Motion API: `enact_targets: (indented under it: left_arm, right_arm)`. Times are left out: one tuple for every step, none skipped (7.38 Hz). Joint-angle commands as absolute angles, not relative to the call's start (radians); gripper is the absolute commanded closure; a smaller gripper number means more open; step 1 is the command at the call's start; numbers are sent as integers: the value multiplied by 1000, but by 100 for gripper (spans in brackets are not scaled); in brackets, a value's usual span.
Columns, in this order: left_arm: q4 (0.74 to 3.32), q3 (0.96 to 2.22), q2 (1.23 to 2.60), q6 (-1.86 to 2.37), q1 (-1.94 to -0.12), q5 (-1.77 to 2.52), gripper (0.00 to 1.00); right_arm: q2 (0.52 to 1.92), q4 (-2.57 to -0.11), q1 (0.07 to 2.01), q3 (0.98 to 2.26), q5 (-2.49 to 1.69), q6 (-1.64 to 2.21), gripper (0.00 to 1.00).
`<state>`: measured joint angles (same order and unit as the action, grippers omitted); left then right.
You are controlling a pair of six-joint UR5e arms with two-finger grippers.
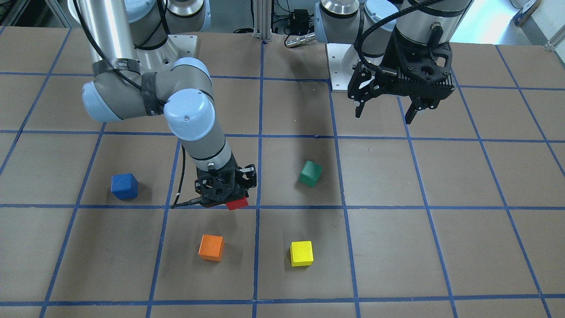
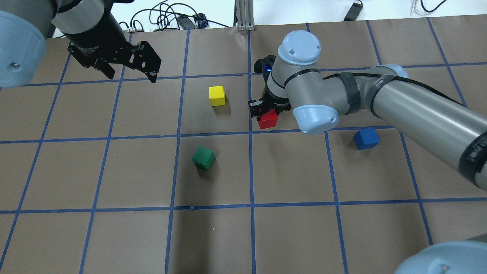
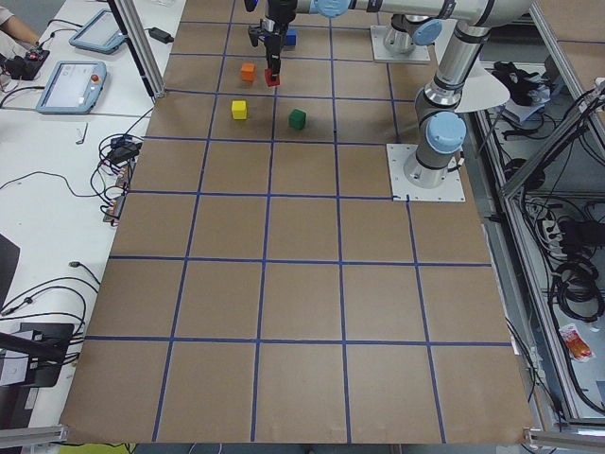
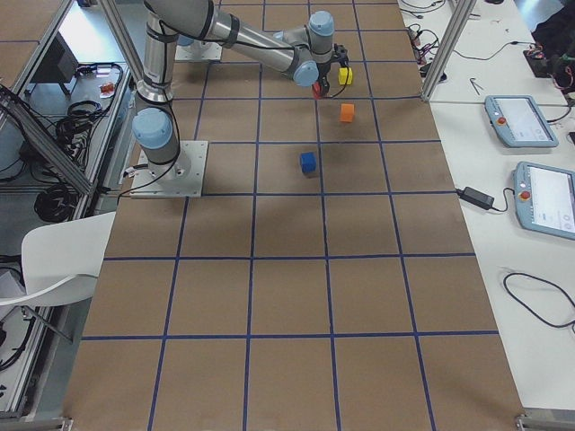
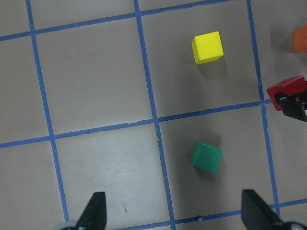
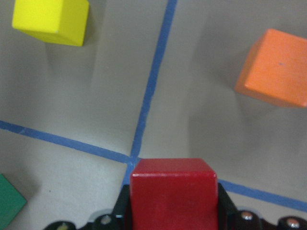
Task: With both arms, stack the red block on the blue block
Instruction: 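Carry the red cube with the right gripper over the blue cube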
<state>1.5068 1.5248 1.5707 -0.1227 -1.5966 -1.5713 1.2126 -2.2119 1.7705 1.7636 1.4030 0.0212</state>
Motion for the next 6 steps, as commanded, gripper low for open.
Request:
enact_targets:
  left_arm:
    - [1506, 1523, 1571, -123, -1597, -1572, 0]
    - [1506, 1525, 1571, -123, -1597, -1572, 0]
    - [1506, 1525, 1571, -123, -1597, -1572, 0]
    - [1506, 1526, 1572, -123, -1597, -1572, 0]
    - [1506, 1526, 1574, -123, -1597, -1572, 0]
    - [1506, 1526, 1575, -123, -1597, -1572, 0]
  right_arm:
    - [1342, -1960, 1636, 1766, 1405, 12, 100]
    - [1397, -1881, 1605, 1770, 1413, 6, 100]
    - [1441, -1838, 1576, 1772, 1437, -1, 100]
    - [1453, -1841, 1539, 1788, 1497, -67, 100]
    - [1454, -1857, 1507, 1813, 1502, -116, 100]
    - [1457, -1914, 1478, 1848, 1502, -153, 100]
